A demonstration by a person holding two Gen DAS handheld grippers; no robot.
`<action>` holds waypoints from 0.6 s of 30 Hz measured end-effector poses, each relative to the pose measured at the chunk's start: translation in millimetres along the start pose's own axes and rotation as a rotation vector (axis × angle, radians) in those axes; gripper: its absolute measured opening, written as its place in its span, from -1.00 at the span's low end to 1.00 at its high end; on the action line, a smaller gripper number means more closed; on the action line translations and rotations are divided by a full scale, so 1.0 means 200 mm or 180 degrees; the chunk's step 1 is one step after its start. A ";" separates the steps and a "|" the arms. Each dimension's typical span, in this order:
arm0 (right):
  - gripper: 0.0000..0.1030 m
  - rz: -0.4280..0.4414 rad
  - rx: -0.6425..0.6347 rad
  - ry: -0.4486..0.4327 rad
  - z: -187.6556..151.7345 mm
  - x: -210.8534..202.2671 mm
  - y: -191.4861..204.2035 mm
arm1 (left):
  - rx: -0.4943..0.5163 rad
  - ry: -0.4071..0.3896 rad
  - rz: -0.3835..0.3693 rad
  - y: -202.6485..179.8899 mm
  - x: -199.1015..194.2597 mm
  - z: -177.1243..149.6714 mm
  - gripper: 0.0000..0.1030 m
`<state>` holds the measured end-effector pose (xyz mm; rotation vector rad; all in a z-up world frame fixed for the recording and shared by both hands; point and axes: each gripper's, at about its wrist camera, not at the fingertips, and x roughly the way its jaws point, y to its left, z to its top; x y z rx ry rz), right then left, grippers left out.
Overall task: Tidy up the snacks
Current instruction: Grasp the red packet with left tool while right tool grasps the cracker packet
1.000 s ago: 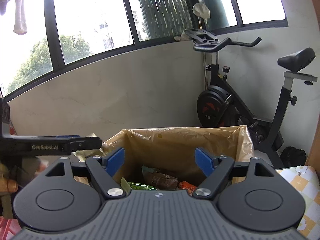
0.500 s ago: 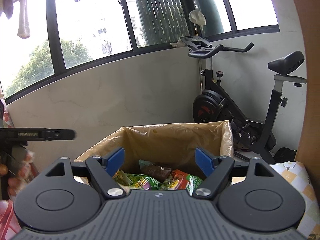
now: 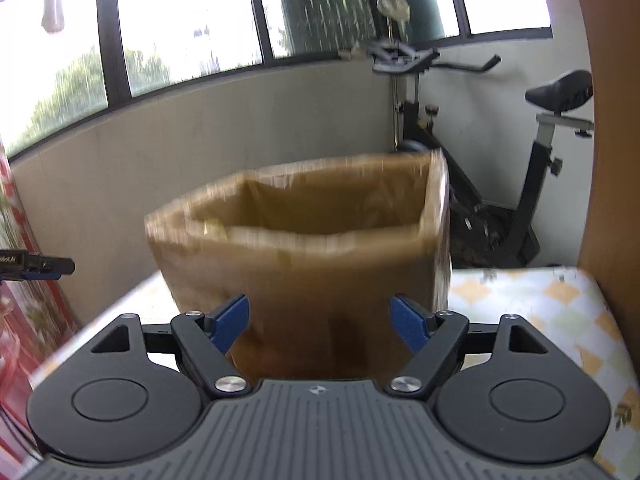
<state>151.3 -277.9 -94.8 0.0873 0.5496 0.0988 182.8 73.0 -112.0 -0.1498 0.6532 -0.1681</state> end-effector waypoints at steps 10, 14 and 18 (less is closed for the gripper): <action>0.56 -0.0057 0.0045 0.0321 -0.29 0.04 0.04 | 0.0274 0.0799 -0.0110 -0.16 0.22 -0.53 0.56; 0.56 -0.0089 0.0115 0.0385 -0.35 0.04 0.01 | 0.0418 0.0847 -0.0126 -0.22 0.21 -0.60 0.57; 0.56 -0.0122 0.0192 0.0447 -0.38 0.04 -0.01 | 0.0507 0.0910 -0.0082 -0.25 0.24 -0.62 0.57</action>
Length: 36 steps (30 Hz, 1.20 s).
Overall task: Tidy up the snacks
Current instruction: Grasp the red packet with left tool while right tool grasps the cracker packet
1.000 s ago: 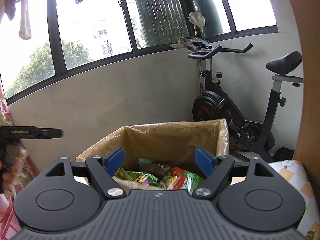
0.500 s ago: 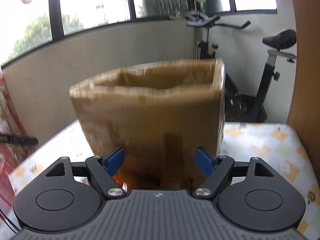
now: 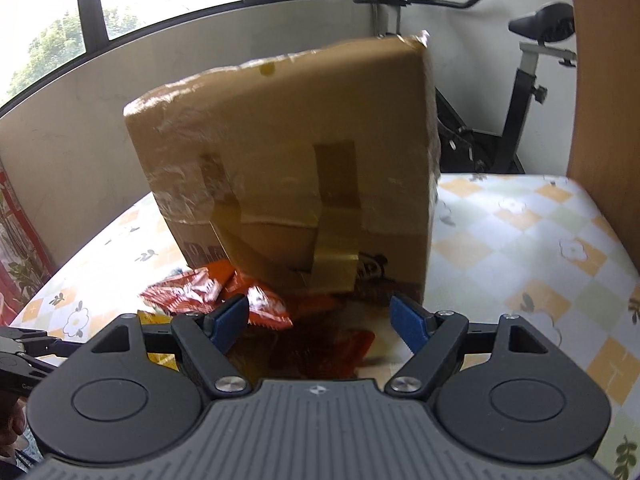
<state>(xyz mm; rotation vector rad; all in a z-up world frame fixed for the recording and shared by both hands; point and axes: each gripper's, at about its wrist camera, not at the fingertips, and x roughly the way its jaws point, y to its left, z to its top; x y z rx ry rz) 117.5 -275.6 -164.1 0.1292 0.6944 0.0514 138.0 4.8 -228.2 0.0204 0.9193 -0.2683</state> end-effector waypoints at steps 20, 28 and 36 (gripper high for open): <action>0.40 -0.0324 -0.0165 0.0275 -0.16 0.03 -0.08 | -0.0538 -0.0223 0.0439 0.25 0.08 0.10 0.23; 0.17 -0.0421 -0.0139 0.0436 -0.24 0.10 -0.10 | -0.0390 -0.0243 0.0521 0.18 0.07 0.06 0.28; -0.01 -0.0479 -0.0109 0.0444 -0.26 0.12 -0.12 | -0.0333 -0.0284 0.0538 0.15 0.06 0.04 0.29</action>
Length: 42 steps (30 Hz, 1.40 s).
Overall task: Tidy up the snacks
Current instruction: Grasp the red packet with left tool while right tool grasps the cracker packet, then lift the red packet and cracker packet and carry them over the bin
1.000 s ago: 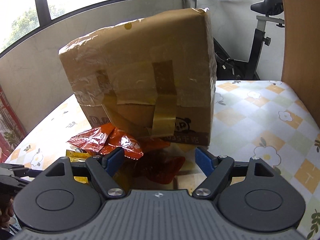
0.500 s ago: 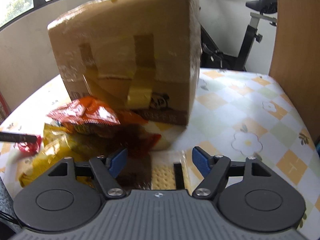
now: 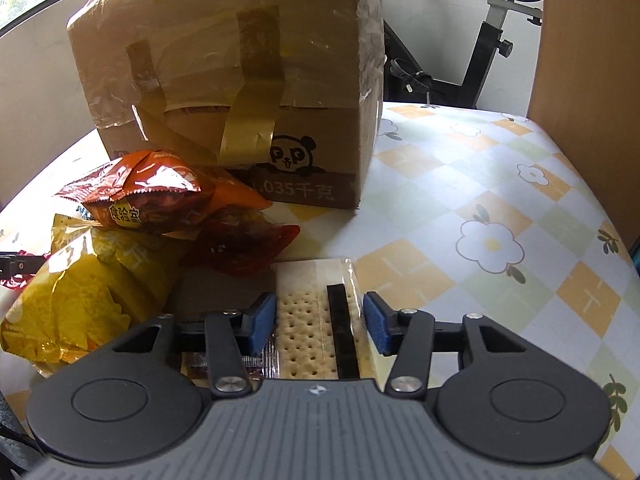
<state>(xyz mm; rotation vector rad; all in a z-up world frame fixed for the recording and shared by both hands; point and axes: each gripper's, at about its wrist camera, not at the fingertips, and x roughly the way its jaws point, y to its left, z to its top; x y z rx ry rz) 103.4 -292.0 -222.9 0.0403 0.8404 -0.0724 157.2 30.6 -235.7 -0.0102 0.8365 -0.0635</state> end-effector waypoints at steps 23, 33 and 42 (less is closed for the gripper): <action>-0.05 0.0046 0.0052 -0.0453 0.09 -0.13 -0.01 | -0.0122 -0.0219 -0.0028 0.05 -0.07 0.05 -0.94; -0.04 -0.0110 0.0077 -0.0205 0.04 0.01 -0.03 | -0.0252 -0.0131 -0.0134 0.07 -0.07 0.04 0.00; -0.03 -0.0105 0.0046 -0.0155 0.01 0.05 -0.05 | -0.0136 0.0074 -0.0183 0.03 -0.07 -0.01 0.11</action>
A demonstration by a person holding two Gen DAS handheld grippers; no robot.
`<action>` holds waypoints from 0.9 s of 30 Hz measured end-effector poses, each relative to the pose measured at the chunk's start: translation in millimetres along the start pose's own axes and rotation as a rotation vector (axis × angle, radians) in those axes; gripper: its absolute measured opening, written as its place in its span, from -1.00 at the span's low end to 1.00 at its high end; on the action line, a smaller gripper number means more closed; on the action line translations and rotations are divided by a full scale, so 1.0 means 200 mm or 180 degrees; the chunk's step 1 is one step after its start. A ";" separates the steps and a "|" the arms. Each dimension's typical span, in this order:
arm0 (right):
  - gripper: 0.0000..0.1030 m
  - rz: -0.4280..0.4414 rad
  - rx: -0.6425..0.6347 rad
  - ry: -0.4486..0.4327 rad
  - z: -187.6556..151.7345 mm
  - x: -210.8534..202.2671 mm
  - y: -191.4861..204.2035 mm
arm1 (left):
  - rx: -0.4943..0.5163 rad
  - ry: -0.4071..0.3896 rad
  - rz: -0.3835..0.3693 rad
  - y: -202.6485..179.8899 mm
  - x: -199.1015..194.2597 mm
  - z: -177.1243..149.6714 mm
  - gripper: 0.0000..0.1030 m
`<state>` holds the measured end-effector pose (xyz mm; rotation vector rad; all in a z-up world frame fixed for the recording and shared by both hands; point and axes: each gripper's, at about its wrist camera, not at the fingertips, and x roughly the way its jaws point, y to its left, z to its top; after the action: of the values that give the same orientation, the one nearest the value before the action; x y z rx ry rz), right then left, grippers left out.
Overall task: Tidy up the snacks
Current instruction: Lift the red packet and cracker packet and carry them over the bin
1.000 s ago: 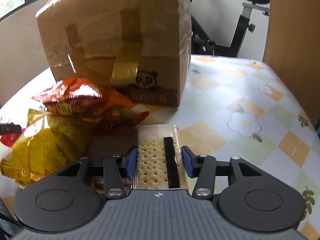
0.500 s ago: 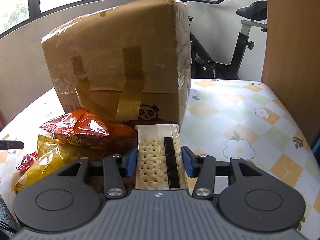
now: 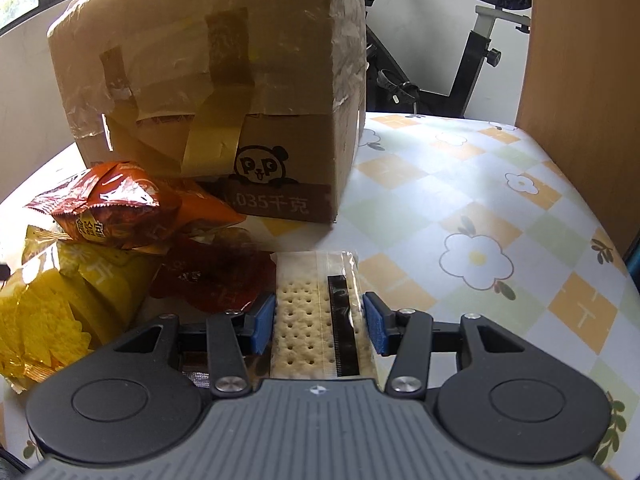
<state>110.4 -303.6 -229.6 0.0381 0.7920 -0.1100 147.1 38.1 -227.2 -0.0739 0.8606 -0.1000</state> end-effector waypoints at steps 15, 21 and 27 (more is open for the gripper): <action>-0.03 0.0044 0.0060 -0.0002 0.00 -0.01 -0.02 | 0.0618 -0.0042 -0.0330 -0.11 0.02 0.04 0.27; -0.03 0.0055 0.0078 -0.0002 0.00 0.00 -0.02 | 0.1248 0.0112 -0.0629 -0.15 0.09 0.04 0.31; -0.03 0.0057 0.0084 0.0001 0.00 0.00 -0.01 | 0.1356 0.0137 -0.0664 -0.14 0.15 0.05 0.55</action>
<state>110.9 -306.4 -229.4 0.0703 0.7903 -0.1035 172.2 7.7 -240.8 0.2391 0.8572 -0.4790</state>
